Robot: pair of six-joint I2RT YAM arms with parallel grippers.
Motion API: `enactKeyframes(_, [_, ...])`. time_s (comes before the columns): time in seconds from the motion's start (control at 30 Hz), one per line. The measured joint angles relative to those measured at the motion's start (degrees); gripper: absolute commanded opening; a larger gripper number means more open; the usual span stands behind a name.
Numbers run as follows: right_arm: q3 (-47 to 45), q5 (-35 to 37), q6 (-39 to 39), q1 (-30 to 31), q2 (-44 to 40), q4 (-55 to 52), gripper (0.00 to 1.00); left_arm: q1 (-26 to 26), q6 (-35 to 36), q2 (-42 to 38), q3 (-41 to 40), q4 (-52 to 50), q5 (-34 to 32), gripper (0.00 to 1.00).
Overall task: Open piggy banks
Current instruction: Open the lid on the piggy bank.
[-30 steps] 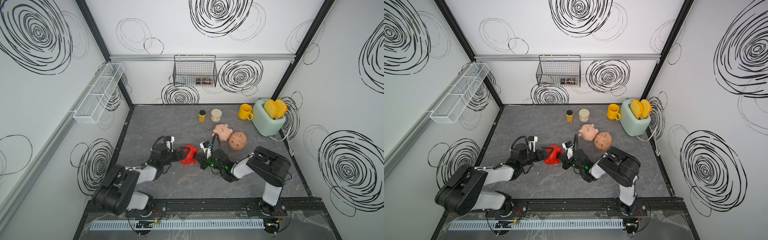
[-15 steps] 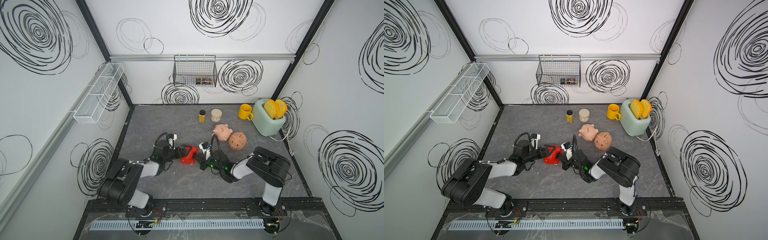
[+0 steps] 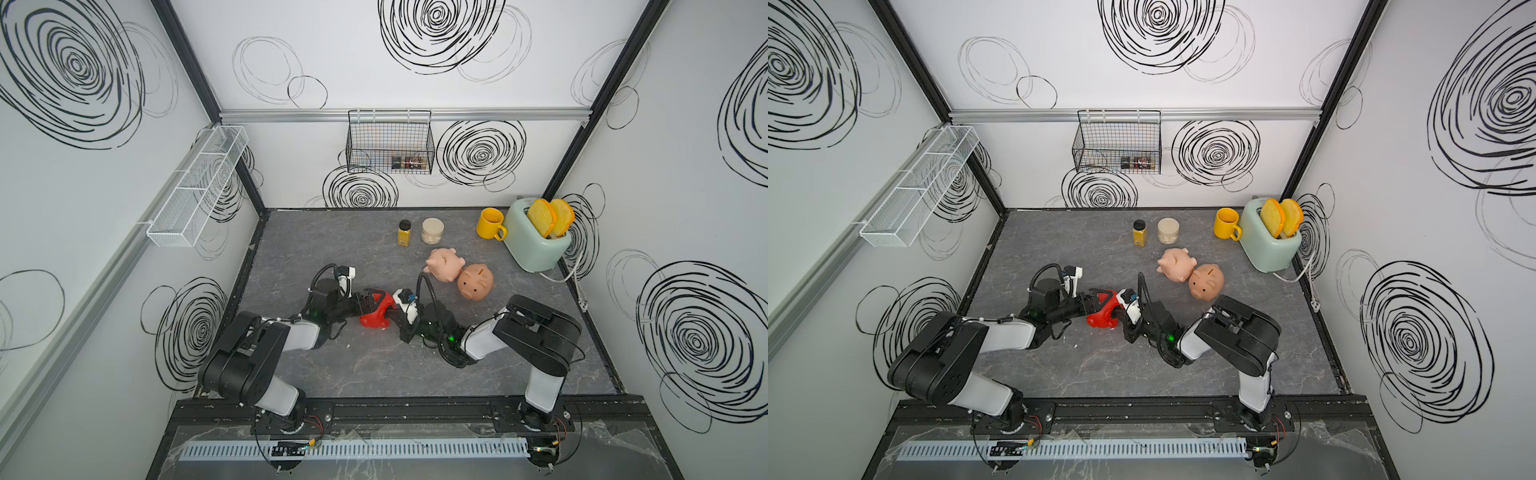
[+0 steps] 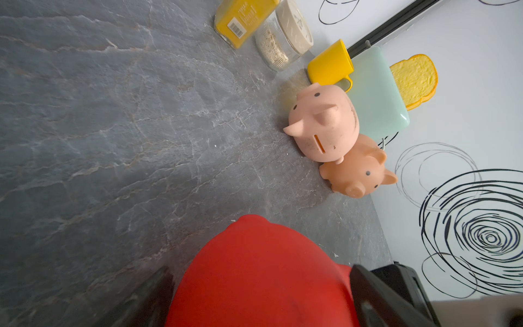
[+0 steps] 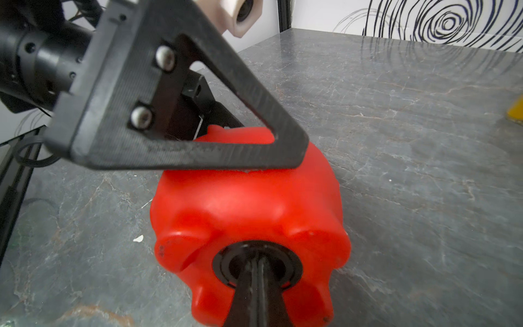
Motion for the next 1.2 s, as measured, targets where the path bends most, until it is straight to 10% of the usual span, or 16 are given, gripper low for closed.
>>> enactKeyframes(1.2, [-6.12,2.51,3.91,3.04,-13.62,-9.14,0.0,-1.33,2.1,1.49,1.6,-0.31,0.07,0.97])
